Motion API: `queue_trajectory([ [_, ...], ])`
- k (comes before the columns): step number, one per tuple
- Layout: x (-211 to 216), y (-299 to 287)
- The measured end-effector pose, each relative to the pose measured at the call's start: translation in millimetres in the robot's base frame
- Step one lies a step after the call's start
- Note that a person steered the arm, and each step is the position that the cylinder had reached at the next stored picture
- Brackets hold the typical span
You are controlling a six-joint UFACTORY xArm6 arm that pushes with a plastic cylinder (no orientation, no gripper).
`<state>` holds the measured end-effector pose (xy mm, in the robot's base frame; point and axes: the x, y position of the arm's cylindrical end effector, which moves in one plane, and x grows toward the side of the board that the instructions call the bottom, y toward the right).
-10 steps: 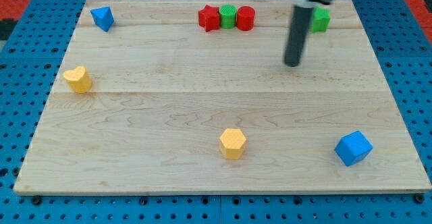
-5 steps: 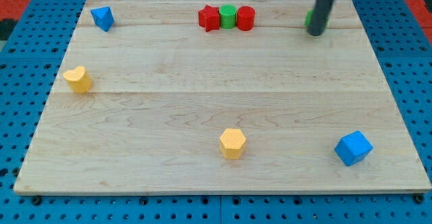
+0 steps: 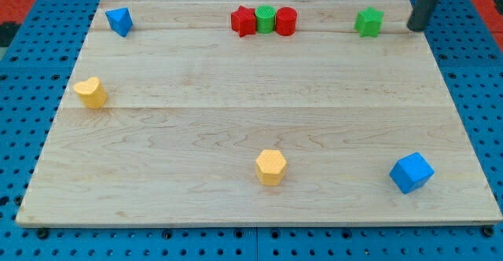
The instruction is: Slide the green star slightly left
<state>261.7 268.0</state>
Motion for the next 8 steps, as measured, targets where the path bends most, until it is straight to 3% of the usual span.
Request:
queue_trajectory([
  [2, -24.4, -122.7],
  [4, 17.8, -48.4],
  [6, 5.5, -114.7],
  [8, -0.9, -142.9],
])
